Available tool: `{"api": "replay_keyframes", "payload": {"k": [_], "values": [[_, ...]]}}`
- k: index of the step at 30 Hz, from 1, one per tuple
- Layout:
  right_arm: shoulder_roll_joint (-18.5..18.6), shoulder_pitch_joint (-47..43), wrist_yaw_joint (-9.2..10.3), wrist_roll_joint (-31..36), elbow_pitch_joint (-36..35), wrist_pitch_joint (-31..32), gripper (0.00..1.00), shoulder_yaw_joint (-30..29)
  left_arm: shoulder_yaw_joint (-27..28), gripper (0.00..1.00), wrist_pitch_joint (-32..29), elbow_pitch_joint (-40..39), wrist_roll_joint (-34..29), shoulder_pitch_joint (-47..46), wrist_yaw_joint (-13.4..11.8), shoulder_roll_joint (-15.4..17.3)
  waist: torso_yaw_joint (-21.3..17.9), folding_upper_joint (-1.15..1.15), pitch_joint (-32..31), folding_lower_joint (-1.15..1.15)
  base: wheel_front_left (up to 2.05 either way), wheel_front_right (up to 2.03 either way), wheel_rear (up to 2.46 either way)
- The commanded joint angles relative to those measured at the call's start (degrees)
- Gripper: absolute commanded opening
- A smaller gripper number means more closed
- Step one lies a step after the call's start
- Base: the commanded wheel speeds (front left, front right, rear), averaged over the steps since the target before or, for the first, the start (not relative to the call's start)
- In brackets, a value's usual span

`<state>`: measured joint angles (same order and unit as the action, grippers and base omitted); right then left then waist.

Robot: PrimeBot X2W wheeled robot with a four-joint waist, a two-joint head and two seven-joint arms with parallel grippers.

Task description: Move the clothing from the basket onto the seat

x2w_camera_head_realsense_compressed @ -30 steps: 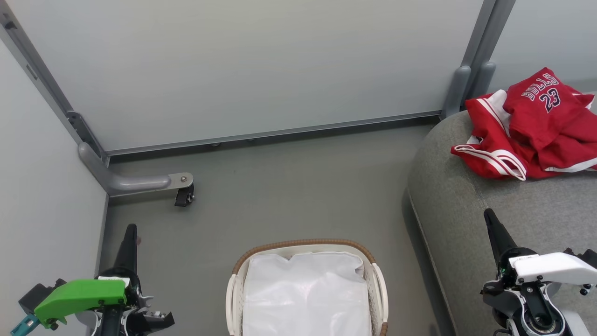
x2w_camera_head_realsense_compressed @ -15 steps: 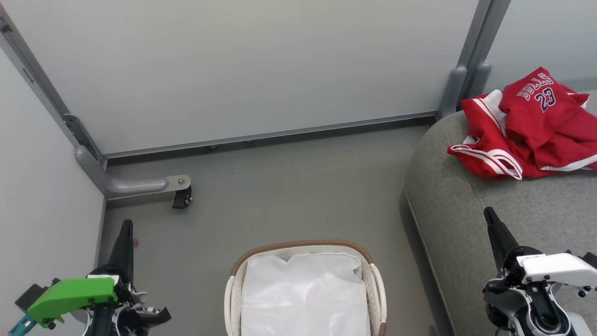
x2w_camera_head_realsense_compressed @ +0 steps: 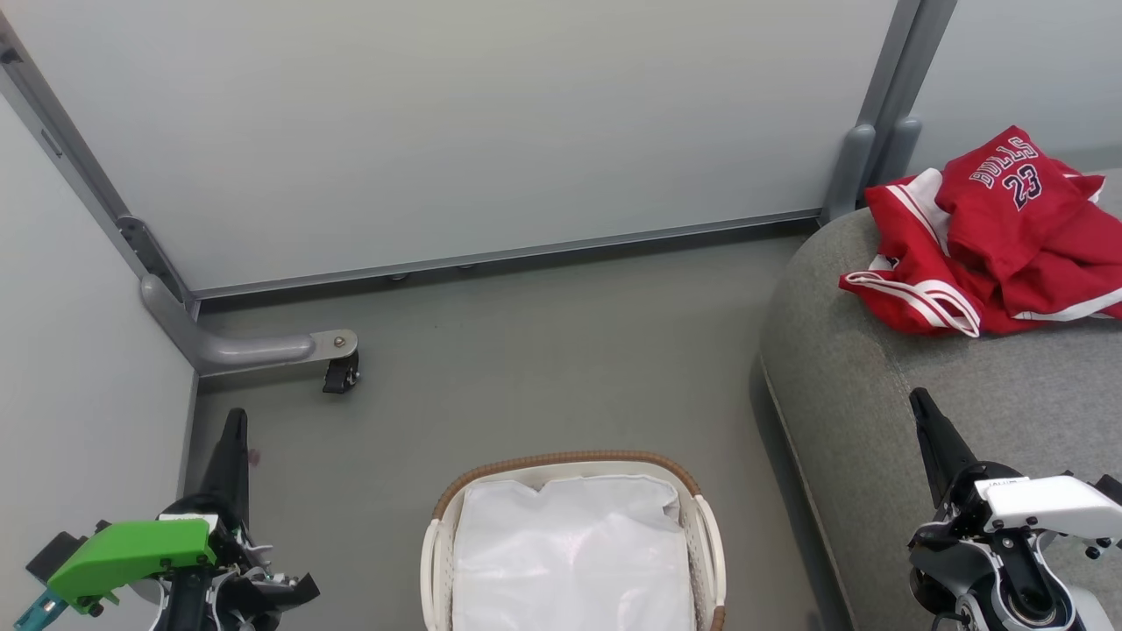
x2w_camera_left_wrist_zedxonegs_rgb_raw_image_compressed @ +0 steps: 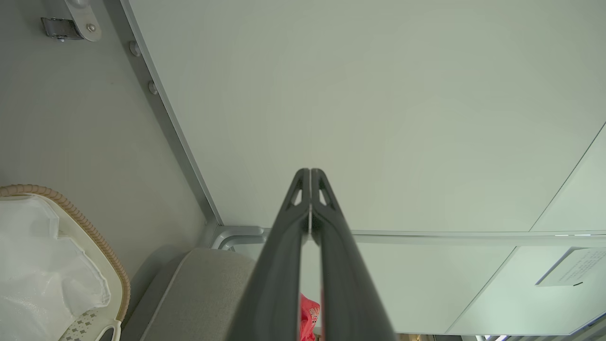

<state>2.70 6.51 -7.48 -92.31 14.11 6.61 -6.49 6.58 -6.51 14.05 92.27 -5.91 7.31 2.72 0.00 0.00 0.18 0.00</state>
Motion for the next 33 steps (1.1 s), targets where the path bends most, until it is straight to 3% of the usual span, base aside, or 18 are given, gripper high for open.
{"api": "replay_keyframes", "payload": {"k": [1,33], "values": [[0.3,-0.6,-0.02,-0.2,-0.2,0.1,0.00,-0.1,0.2,0.00,-0.3,-0.1,0.2,-0.6,0.3,0.3,0.0,0.00,0.0,0.00,0.00,0.00,0.00],[0.3,-0.6,-0.02,-0.2,-0.2,0.1,0.00,-0.1,0.2,0.00,-0.3,-0.1,0.2,-0.6,0.3,0.3,0.0,0.00,0.0,0.00,0.00,0.00,0.00]]}}
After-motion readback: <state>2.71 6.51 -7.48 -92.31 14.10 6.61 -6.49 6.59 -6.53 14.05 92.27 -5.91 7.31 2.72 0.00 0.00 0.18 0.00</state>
